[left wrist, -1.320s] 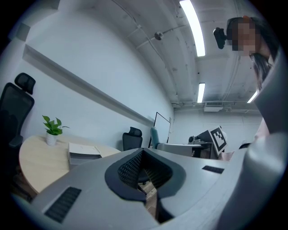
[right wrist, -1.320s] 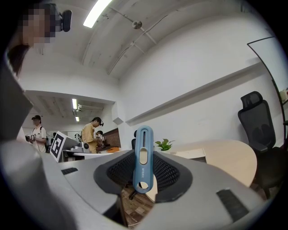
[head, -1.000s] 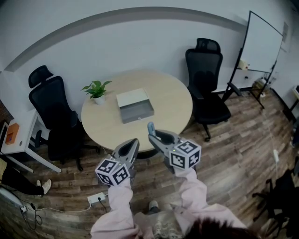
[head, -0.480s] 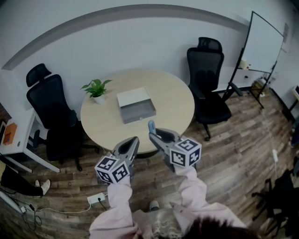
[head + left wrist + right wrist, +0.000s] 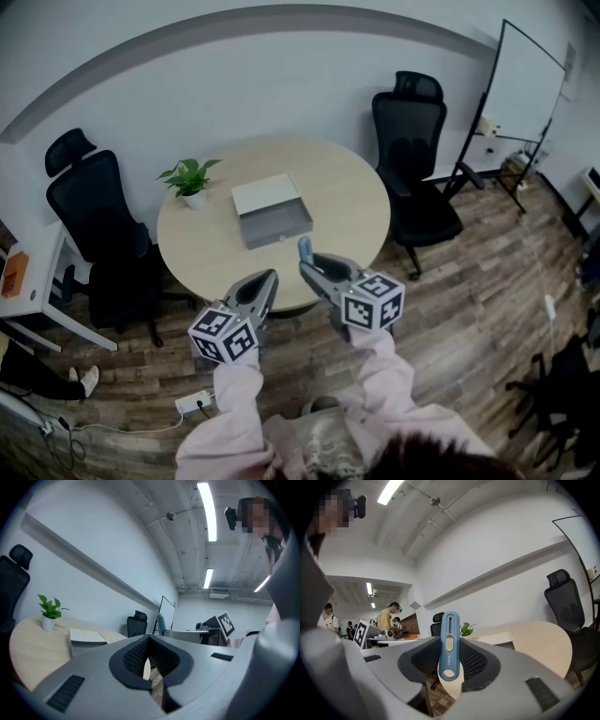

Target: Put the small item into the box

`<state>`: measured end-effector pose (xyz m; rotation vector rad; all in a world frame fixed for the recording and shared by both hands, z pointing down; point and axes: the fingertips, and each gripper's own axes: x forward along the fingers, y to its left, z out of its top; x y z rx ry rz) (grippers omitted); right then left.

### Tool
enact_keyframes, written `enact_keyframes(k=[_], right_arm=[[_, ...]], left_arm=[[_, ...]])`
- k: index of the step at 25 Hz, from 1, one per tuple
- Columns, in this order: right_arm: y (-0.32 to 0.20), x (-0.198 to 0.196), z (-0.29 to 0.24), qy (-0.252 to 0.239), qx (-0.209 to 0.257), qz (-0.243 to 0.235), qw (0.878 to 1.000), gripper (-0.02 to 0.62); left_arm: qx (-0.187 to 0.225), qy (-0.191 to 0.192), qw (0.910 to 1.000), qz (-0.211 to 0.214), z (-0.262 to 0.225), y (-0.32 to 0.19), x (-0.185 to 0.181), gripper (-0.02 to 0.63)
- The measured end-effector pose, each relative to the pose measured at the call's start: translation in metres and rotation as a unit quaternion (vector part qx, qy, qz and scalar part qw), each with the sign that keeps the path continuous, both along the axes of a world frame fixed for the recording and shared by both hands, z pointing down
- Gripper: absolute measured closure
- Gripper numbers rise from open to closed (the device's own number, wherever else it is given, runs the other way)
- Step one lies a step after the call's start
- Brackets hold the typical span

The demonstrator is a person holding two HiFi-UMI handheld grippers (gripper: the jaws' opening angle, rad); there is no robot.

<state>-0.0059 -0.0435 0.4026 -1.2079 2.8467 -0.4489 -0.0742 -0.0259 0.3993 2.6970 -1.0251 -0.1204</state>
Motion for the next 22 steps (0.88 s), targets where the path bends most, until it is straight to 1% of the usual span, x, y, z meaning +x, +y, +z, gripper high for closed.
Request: enact_keyframes(k=[9,22], right_arm=[[-0.01,-0.003,0.004,0.001,-0.008,0.007,1.0,0.457],[-0.031,-0.007,0.021,0.003,-0.03,0.003,1.0,0.457]], left_arm=[[-0.004,0.0,1.0,0.007,0.003,-0.008,-0.002,0.597],[-0.028,0.008,0.9996,-0.006,0.023,-0.03,-0.01,0.597]])
